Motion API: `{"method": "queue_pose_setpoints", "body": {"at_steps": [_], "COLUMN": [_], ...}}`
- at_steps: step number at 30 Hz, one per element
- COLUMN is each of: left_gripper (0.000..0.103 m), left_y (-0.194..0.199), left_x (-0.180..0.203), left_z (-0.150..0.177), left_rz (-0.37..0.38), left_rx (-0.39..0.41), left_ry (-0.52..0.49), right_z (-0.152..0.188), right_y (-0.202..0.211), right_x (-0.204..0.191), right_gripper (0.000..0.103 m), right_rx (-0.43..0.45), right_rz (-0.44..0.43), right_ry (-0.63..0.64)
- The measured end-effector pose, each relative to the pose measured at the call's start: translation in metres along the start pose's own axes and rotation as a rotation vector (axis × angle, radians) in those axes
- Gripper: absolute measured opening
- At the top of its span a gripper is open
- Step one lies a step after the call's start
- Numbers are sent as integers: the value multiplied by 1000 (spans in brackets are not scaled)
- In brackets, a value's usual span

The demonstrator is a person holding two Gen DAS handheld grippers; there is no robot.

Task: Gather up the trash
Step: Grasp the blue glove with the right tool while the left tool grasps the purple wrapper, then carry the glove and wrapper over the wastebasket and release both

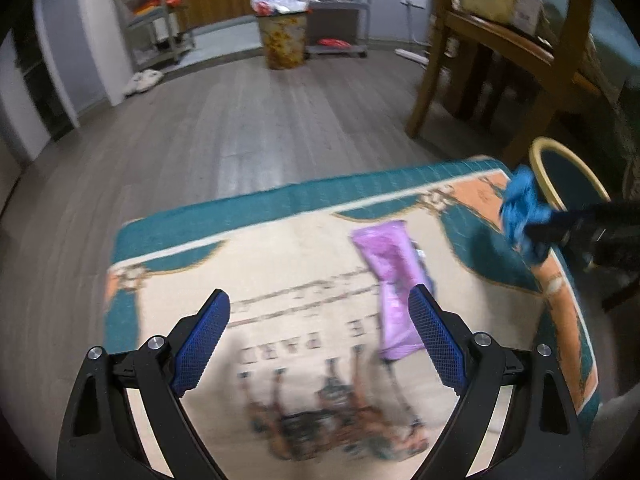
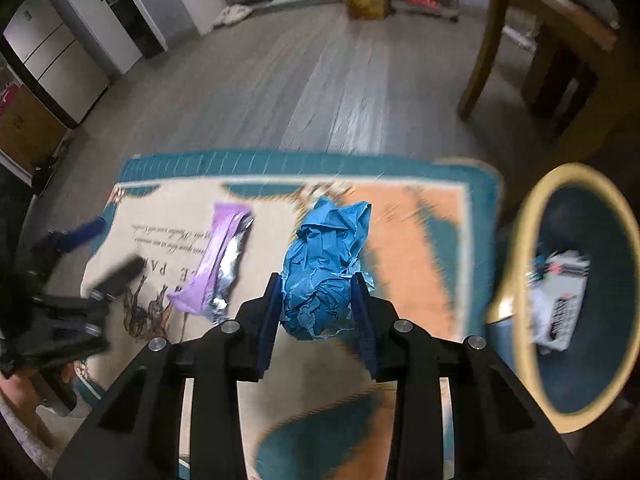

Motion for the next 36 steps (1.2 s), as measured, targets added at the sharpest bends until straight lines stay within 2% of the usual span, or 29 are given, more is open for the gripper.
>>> {"method": "queue_pose_setpoints", "body": {"at_steps": [6,10,12,14,15,16,19,26,29,33,36], "left_gripper": [89,73,68,57,45,27,14,13,13,13,13], "left_y": [-27,-43,-48,-53,-55,-58,-56,-33,-18,2,11], "left_x": [40,55,57,55,55,56,60,66,76,100,138], "left_z": [5,8,11,13,13,14,13,-2,-9,-26,-27], "left_rz": [28,43,16,2,0,-2,-16,17,37,100,169], "left_rx": [-76,-129,-140,-154,-165,-181,-169,-96,-55,6,24], "left_ry": [-71,-95,-102,-95,-88,-85,-115,-96,-123,-129,-190], "right_z": [-5,-1,7,10,11,10,12,15,17,20,31], "right_y": [62,100,109,110,108,104,97,99,104,118,117], "right_x": [26,43,51,54,57,59,68,91,102,140,176], "right_gripper": [34,34,34,34,34,34,34,34,34,34,34], "right_rx": [95,136,136,130,126,122,107,117,122,155,137], "right_rz": [52,77,79,82,77,76,82,87,97,150,195], "right_ry": [23,31,20,19,13,7,-4,-59,-76,-137,-204]}}
Point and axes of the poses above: each gripper's, at about its wrist camera, not at the fingertips, and y roughly against the way its jaws point, x to its right, z to its underside, the point moved 5 cm from there along -y, roughly the way its jaws point, and after that the axes turned 8 degrees about y, right-handed, at the moved point
